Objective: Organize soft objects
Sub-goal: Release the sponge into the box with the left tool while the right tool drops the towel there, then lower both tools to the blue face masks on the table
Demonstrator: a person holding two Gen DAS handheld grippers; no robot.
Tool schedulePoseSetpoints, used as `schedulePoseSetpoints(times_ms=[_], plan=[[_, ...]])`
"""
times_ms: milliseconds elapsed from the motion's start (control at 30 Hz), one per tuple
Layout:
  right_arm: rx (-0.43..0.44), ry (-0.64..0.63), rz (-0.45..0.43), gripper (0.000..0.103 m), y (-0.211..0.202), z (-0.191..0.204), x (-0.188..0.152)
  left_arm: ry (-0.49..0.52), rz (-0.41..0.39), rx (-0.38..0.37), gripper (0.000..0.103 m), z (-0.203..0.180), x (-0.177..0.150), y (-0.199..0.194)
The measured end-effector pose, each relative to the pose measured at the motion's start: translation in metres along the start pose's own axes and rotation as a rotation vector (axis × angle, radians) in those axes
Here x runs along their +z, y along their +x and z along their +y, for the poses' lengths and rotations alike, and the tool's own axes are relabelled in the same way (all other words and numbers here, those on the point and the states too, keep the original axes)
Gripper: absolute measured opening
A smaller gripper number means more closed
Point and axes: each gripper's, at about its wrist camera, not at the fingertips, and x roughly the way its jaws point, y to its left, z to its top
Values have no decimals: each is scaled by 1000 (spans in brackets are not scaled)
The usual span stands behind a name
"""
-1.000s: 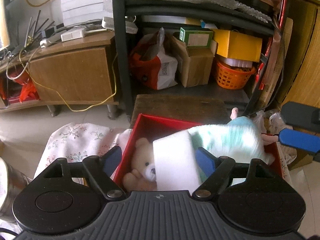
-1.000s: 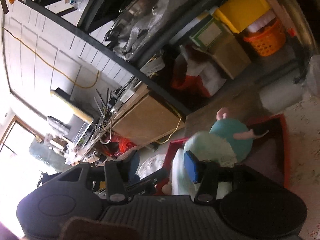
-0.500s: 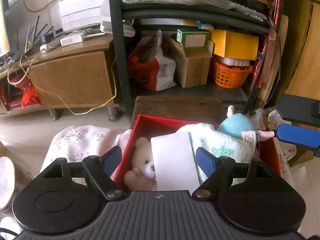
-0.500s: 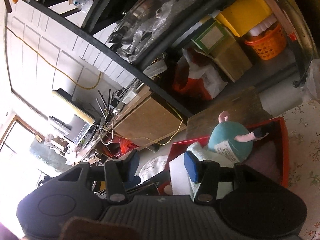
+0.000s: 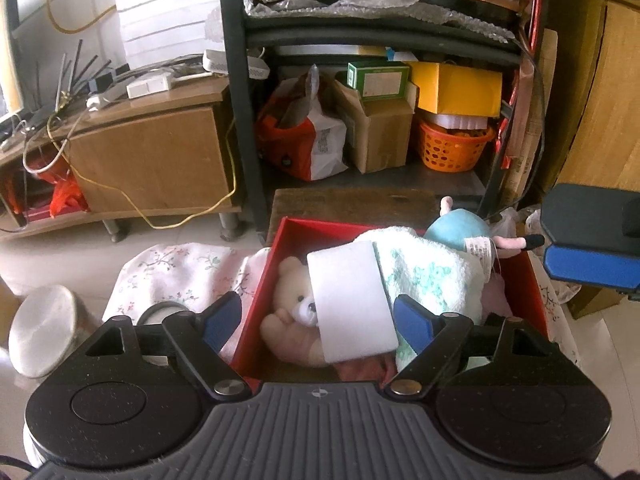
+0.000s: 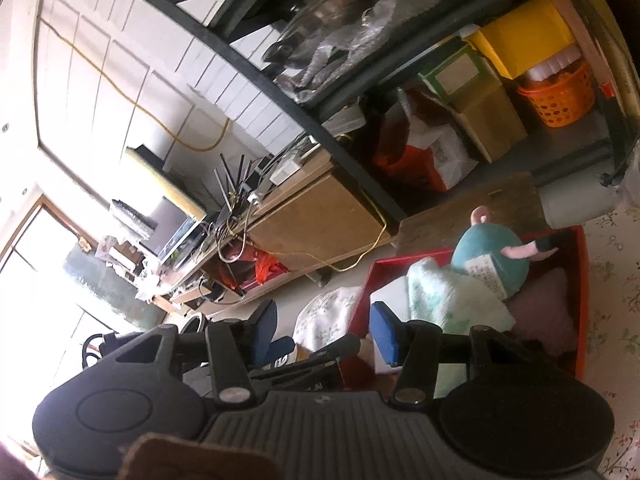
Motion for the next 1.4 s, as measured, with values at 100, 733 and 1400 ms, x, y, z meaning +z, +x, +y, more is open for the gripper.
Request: schedulePoseSetpoints(times_ms=[100,733,1400], plan=[[-9,-28,23,29,-2,6,-7,4,10,-6,83,4,-7,-4],[-54,-98,183,31,-15,15,-77,32,244,-122,84,37,-70,18],[-179,-116,310,33,3,-16,-94,-3,420,-36,43,45,-99,69]])
